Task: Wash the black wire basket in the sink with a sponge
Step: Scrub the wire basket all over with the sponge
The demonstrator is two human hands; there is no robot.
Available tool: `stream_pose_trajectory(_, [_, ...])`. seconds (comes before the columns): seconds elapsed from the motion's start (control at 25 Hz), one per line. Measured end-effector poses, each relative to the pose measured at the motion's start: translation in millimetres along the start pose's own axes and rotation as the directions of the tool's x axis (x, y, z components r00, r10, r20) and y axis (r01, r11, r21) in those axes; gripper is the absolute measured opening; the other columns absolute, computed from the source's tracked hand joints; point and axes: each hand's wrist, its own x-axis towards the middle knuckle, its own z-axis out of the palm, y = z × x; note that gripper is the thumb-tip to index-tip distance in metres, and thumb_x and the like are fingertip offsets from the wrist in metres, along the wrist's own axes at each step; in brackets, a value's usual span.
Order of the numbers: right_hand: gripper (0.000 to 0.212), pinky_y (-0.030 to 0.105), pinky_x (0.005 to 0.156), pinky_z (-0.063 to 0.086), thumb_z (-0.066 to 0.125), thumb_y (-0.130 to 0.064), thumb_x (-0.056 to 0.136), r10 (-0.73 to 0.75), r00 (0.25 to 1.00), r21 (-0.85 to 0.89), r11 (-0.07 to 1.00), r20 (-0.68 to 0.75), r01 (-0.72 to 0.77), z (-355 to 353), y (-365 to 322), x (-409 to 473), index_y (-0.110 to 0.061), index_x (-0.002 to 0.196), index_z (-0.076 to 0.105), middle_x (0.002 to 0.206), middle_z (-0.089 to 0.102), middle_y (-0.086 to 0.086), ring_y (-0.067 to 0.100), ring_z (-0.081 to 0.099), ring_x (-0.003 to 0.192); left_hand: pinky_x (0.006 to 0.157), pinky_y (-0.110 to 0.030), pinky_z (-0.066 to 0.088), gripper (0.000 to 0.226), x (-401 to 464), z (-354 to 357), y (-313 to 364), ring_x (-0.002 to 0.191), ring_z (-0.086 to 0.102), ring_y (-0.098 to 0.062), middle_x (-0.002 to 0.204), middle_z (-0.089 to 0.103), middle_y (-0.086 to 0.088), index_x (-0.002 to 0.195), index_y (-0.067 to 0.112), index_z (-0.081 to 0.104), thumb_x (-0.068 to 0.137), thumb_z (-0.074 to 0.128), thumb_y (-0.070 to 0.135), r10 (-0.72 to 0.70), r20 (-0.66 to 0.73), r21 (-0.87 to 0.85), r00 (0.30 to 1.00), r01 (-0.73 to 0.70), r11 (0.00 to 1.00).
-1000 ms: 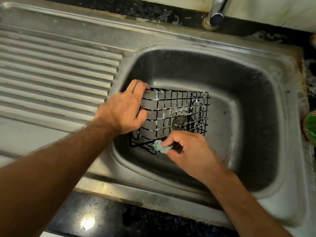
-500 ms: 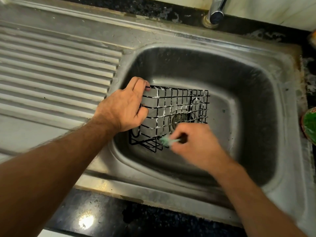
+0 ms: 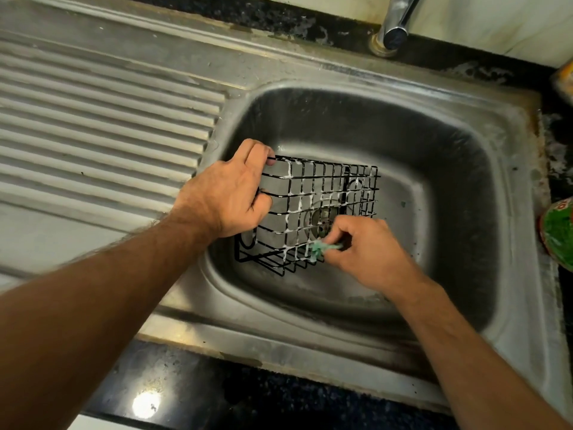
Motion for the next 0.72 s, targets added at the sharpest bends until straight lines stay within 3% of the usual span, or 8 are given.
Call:
stream_pose_trajectory(0.12, [0.016, 0.009, 0.049, 0.039, 0.075, -0.028, 0.088, 0.159, 0.987, -0.077, 0.984, -0.025, -0.16, -8.0, 22.7, 7.4, -0.03, 0.08, 0.06, 0.084, 0.065, -0.013, -0.003, 0.059, 0.068, 0.076, -0.05, 0.057, 0.067, 0.5, -0.1, -1.3, 0.087, 0.064, -0.033, 0.133, 0.044, -0.004, 0.135, 0.014, 0.042, 0.077, 0.03, 0.044, -0.02, -0.011, -0.024, 1.0, 0.019, 1.0])
stream_pose_trajectory(0.24, [0.017, 0.022, 0.06, 0.053, 0.076, -0.025, 0.087, 0.248, 0.966, 0.006, 0.969, -0.072, -0.248, -11.1, 29.9, 8.9, -0.028, 0.078, 0.062, 0.083, 0.069, -0.008, 0.004, 0.066, 0.069, 0.08, -0.052, 0.056, 0.065, -0.1, 1.1, -2.1, 0.093, 0.063, -0.034, 0.134, 0.044, -0.003, 0.134, 0.016, 0.044, 0.078, 0.031, 0.045, -0.041, -0.022, -0.047, 0.999, 0.04, 0.998])
stream_pose_trajectory(0.36, [0.021, 0.01, 0.055, 0.049, 0.077, -0.019, 0.084, 0.085, 0.995, 0.136, 0.988, -0.047, -0.078, -0.8, -4.9, -8.1, -0.03, 0.075, 0.063, 0.077, 0.068, -0.013, -0.004, 0.065, 0.065, 0.08, -0.053, 0.056, 0.067, 1.4, 1.4, -2.8, 0.089, 0.061, -0.03, 0.132, 0.045, -0.002, 0.133, 0.017, 0.046, 0.078, 0.031, 0.051, -0.068, -0.018, -0.064, 0.998, 0.067, 0.996])
stream_pose_trajectory(0.44, [0.023, 0.012, 0.054, 0.049, 0.077, -0.018, 0.084, -0.026, 1.0, 0.248, 0.968, -0.017, 0.03, 10.1, -34.2, -27.2, -0.032, 0.074, 0.061, 0.077, 0.068, -0.017, -0.004, 0.064, 0.066, 0.081, -0.053, 0.055, 0.067, 1.9, 1.1, -3.2, 0.088, 0.06, -0.029, 0.129, 0.046, -0.002, 0.131, 0.017, 0.048, 0.078, 0.032, 0.056, -0.079, -0.018, -0.079, 0.997, 0.077, 0.994])
stream_pose_trajectory(0.52, [0.024, 0.014, 0.052, 0.049, 0.076, -0.019, 0.085, -0.038, 0.998, 0.334, 0.941, -0.052, 0.053, 17.2, -43.7, -36.2, -0.032, 0.074, 0.06, 0.076, 0.067, -0.019, -0.001, 0.062, 0.061, 0.083, -0.053, 0.055, 0.067, 1.5, 1.4, -3.5, 0.095, 0.062, -0.031, 0.129, 0.047, 0.0, 0.129, 0.018, 0.049, 0.079, 0.034, 0.059, -0.077, -0.027, -0.089, 0.997, 0.074, 0.993])
stream_pose_trajectory(0.72, [0.018, 0.02, 0.056, 0.057, 0.073, -0.023, 0.089, 0.266, 0.96, 0.233, 0.942, -0.085, -0.24, 4.8, -7.2, -20.5, -0.031, 0.082, 0.058, 0.086, 0.066, -0.012, 0.003, 0.067, 0.067, 0.085, -0.053, 0.055, 0.065, 1.1, -0.1, -3.2, 0.098, 0.063, -0.03, 0.127, 0.048, 0.002, 0.128, 0.019, 0.051, 0.079, 0.035, 0.059, -0.079, -0.025, -0.111, 0.997, 0.075, 0.991])
